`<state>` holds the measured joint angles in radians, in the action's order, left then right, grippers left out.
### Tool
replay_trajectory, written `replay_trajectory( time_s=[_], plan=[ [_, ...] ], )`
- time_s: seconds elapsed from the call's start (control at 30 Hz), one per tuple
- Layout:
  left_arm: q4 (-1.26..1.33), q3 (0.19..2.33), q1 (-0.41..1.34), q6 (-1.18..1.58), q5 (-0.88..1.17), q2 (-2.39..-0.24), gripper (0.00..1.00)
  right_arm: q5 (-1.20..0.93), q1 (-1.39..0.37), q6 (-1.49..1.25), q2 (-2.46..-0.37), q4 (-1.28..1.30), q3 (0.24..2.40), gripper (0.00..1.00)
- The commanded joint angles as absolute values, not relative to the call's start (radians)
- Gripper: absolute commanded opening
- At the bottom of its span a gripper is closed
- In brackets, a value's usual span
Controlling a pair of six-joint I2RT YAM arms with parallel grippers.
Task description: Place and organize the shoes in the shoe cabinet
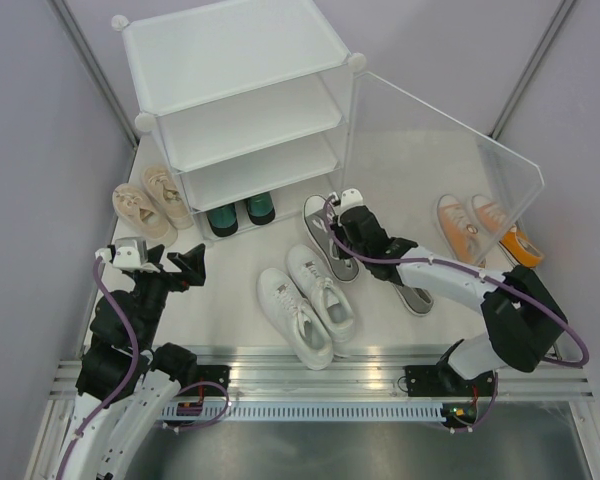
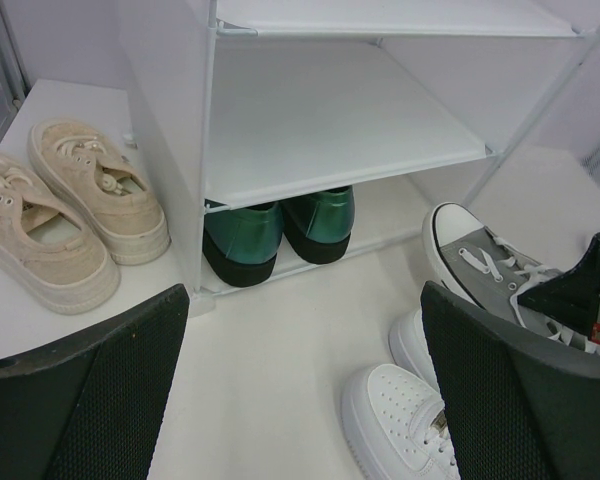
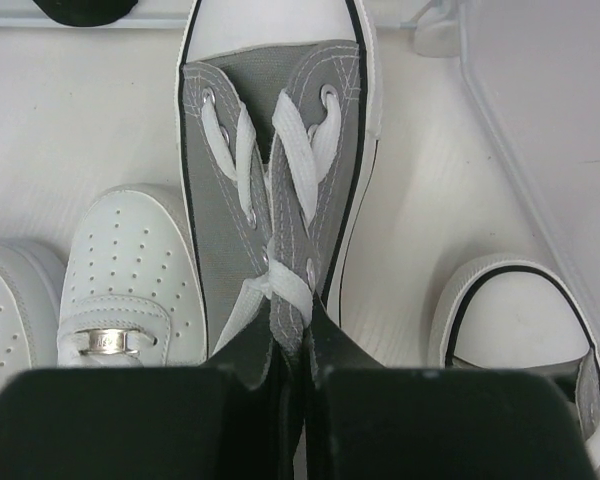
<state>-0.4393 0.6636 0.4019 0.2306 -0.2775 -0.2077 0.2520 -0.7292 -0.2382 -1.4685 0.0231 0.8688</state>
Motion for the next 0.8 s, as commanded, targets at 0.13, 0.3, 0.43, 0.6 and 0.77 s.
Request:
replay_trajectory(
  time_s=[0.13,0.3,0.43,0.6,0.77],
  plan=[
    [-0.414,0.658,0.408,0.190,-0.259,-0.221,1.00,0.288,-0.719,-0.227,-1.592,-0.144,1.008,0.01],
    [-0.414,0.658,0.408,0.189,-0.256,-0.222,1.00,0.292,-0.707,-0.215,-1.715,-0.178,1.147,0.01],
    [-0.413,0.657,0.408,0.189,-0.256,-0.221,1.00,0.284,-0.684,-0.219,-1.796,-0.181,1.280,0.01],
    [-0.411,0.658,0.408,0.189,-0.253,-0.219,1.00,0.290,-0.660,-0.244,-1.905,-0.187,1.373,0.01],
    [-0.414,0.657,0.408,0.189,-0.253,-0.221,1.00,0.250,-0.649,-0.249,-1.974,-0.222,1.430,0.01]
  ],
)
